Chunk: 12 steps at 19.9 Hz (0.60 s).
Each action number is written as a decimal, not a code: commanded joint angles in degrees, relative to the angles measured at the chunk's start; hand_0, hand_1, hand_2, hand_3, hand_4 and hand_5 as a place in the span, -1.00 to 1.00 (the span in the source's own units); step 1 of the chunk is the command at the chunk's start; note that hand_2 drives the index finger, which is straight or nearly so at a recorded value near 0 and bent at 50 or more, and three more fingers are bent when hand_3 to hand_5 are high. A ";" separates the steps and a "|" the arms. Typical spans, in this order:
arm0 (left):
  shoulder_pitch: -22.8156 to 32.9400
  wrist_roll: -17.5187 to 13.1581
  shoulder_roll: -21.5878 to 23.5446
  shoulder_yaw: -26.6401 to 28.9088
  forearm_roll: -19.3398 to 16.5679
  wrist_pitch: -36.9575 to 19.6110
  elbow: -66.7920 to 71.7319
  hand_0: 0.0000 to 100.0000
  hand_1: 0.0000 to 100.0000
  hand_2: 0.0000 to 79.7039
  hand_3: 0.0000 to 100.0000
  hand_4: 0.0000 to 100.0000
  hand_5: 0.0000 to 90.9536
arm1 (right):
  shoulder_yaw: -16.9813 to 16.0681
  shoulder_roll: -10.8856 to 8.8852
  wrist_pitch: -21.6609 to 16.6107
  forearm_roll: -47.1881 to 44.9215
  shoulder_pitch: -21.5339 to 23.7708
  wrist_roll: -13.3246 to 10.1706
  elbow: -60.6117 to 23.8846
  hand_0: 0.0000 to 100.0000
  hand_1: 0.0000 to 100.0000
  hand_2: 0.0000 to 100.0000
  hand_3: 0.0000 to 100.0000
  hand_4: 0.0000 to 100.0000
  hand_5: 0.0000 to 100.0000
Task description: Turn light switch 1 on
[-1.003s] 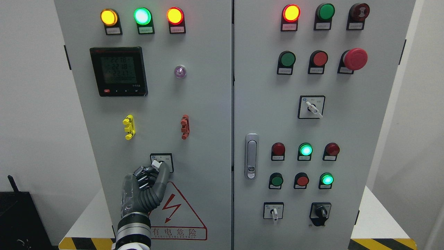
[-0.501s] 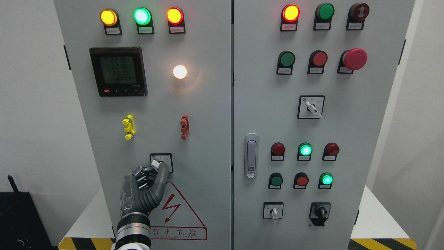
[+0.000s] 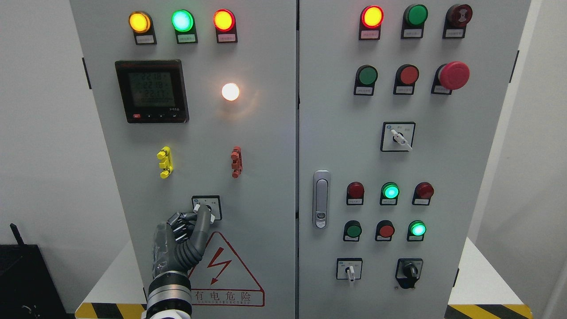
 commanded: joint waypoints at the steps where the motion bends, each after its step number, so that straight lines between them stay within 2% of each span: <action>1: 0.00 -0.67 0.00 -0.05 0.05 -0.04 -0.01 -0.16 0.00 0.52 0.86 0.90 0.80 | 0.00 0.00 -0.05 -1.40 0.00 0.02 0.00 -1.00 -1.00 -1.00 -1.00 -1.00 -1.00; 8: 0.00 -0.58 0.00 -0.14 0.06 -0.04 -0.01 -0.43 -0.07 0.55 0.87 0.91 0.80 | 0.00 0.00 0.04 -1.40 0.00 0.02 0.00 -1.00 -1.00 -1.00 -1.00 -1.00 -1.00; 12: 0.00 -0.58 0.00 -0.05 0.05 -0.12 -0.01 -0.48 -0.07 0.55 0.87 0.91 0.80 | 0.00 0.00 -0.05 -1.40 0.00 0.02 0.00 -1.00 -1.00 -1.00 -1.00 -1.00 -1.00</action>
